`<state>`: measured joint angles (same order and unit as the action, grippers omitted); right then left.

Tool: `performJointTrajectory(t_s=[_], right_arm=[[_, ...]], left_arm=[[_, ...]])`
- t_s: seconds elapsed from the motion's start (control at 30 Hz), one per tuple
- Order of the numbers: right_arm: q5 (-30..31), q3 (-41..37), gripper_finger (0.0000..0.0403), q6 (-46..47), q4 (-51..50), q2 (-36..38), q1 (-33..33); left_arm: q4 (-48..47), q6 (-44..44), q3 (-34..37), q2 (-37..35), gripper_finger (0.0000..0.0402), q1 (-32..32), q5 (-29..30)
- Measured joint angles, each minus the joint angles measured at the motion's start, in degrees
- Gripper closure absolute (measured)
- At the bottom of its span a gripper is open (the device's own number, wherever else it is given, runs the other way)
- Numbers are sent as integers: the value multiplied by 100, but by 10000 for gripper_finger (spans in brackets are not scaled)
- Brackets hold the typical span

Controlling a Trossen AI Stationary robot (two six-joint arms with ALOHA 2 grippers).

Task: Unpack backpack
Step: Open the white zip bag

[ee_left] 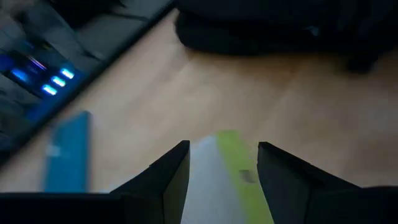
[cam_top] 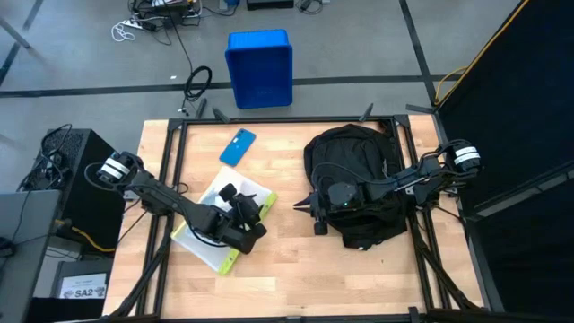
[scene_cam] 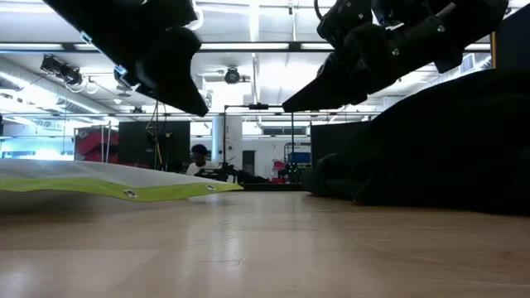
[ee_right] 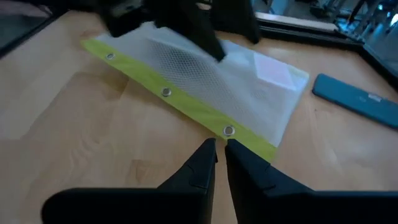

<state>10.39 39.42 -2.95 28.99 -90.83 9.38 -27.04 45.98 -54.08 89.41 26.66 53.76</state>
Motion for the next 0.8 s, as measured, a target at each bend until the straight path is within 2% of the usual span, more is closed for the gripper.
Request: performJointTrajectory(t_s=[0.1, 0.3, 0.37, 0.43, 0.5, 0.6, 0.7, 0.8], right_arm=[[0, -17, 390, 224, 13, -2, 16], [-11, -20, 396, 683, 136, -2, 18], [-9, -20, 395, 946, 134, -2, 18], [-8, -20, 391, 1070, 134, -2, 27], [-5, -20, 386, 1088, 151, -2, 48], [-11, -20, 376, 1093, 304, -4, 57], [-9, 95, 366, 1320, 314, -7, 23], [-11, 379, 353, 1366, 19, -7, -72]], left_arm=[[629, -129, 0, 0, 245, 118, -258], [1728, -1633, 0, 0, 245, 345, -295], [2217, -2201, 0, 0, 245, 553, -287], [2314, -2612, 0, -9, 245, 787, -140], [1868, -2517, 0, -78, 245, 988, 391], [675, -1582, 0, -276, 245, 1266, 1303], [-397, -613, 8, -480, 248, 1501, 1460], [-286, -488, 368, -658, 268, 1627, 1567]])
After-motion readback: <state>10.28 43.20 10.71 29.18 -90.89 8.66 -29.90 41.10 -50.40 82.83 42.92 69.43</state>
